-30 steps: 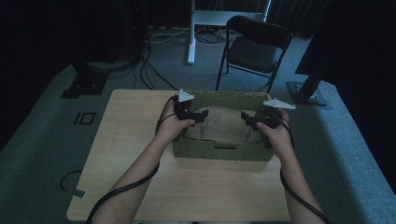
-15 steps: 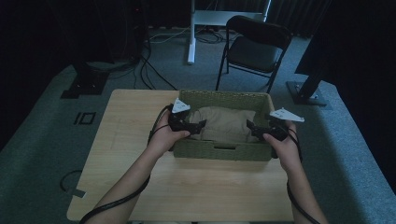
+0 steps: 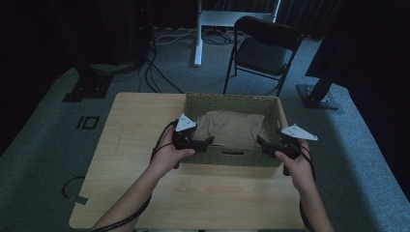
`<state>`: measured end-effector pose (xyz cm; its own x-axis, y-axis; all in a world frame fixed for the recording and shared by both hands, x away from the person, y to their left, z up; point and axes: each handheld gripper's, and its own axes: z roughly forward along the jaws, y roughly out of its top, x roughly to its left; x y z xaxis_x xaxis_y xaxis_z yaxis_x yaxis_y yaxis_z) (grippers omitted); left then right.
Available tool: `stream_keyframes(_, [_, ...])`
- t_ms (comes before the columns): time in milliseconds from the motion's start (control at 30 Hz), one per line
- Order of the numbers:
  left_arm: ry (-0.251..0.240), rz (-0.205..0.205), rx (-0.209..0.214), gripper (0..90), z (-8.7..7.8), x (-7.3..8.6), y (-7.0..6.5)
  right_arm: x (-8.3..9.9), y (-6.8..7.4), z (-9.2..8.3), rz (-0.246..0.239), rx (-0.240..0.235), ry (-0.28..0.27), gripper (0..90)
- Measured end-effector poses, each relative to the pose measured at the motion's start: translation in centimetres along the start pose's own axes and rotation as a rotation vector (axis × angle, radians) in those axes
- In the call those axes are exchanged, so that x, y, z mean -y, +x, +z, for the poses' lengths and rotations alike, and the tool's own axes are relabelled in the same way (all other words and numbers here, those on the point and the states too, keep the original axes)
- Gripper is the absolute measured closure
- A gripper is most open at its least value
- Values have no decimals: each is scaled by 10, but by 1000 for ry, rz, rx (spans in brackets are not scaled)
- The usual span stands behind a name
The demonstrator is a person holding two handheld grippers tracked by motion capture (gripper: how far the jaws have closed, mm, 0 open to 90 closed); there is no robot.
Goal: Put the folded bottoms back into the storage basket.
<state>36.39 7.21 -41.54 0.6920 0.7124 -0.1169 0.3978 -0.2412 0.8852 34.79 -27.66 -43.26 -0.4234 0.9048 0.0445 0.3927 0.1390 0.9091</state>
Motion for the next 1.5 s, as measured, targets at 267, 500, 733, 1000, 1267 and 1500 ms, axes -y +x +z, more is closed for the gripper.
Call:
stream_keyframes(267, [0,-1,14,179,-12,21,-4,18,1,-9,4,4,1,131])
stream_keyframes(500, [4,-8,27,178,-20,39,-8,35,3,-18,-12,16,8,129])
stream_keyframes(733, [11,-6,25,178,-29,57,-13,50,2,-30,2,30,0,128])
stream_keyframes(1000, [38,-18,40,178,-32,81,-18,67,-1,-41,9,68,-4,129])
stream_keyframes(1267, [63,-58,21,178,-31,104,-9,93,-7,-45,28,98,46,129])
stream_keyframes(1500, [79,-73,-19,179,-33,119,0,111,-11,-42,12,135,98,129])
